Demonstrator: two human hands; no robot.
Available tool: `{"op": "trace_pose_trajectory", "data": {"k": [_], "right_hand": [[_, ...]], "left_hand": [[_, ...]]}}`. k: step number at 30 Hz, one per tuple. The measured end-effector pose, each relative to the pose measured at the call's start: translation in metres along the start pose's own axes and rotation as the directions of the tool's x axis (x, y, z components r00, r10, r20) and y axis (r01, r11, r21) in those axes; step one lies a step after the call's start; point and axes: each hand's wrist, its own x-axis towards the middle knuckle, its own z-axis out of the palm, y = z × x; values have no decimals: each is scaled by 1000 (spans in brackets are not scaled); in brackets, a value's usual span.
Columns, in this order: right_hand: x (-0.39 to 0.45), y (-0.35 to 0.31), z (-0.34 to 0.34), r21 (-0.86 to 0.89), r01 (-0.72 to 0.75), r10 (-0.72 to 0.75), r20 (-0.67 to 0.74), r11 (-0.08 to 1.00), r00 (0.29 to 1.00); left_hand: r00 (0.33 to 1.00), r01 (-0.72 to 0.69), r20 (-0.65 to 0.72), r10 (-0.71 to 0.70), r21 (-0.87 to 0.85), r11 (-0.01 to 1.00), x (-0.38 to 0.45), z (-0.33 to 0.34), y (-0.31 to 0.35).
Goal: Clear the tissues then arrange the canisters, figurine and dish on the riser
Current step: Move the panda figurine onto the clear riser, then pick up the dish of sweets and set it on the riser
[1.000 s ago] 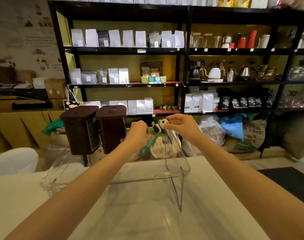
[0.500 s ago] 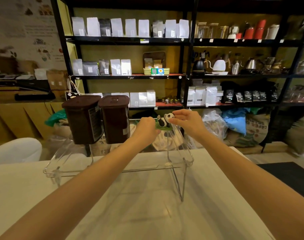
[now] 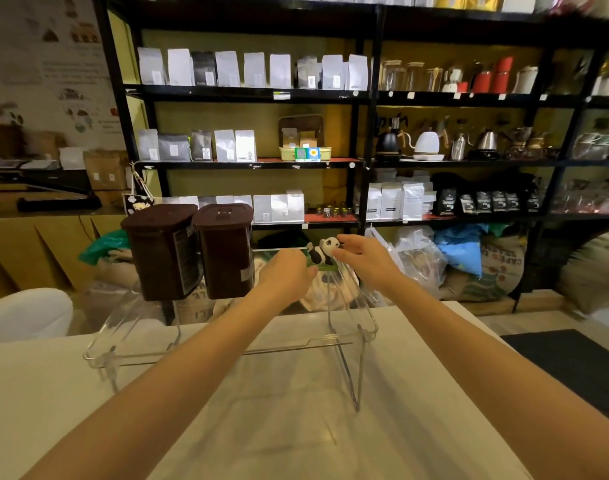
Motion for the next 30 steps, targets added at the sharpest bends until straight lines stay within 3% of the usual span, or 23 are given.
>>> {"op": "trace_pose_trajectory", "data": {"k": [10, 16, 25, 30], "right_hand": [[-67, -25, -32, -217, 33, -23, 45, 976, 999], [-142, -21, -46, -204, 55, -46, 50, 977, 998], [-262, -7, -52, -226, 73, -31, 185, 971, 982], [-324, -2, -49, -162, 44, 8, 308, 986, 951]], "left_hand": [[983, -107, 171, 66, 245, 963, -21, -12, 2], [981, -174, 128, 147, 231, 957, -68, -19, 21], [936, -341, 110, 336, 38, 939, -200, -7, 42], [899, -275, 293, 326, -203, 940, -277, 4, 27]]}}
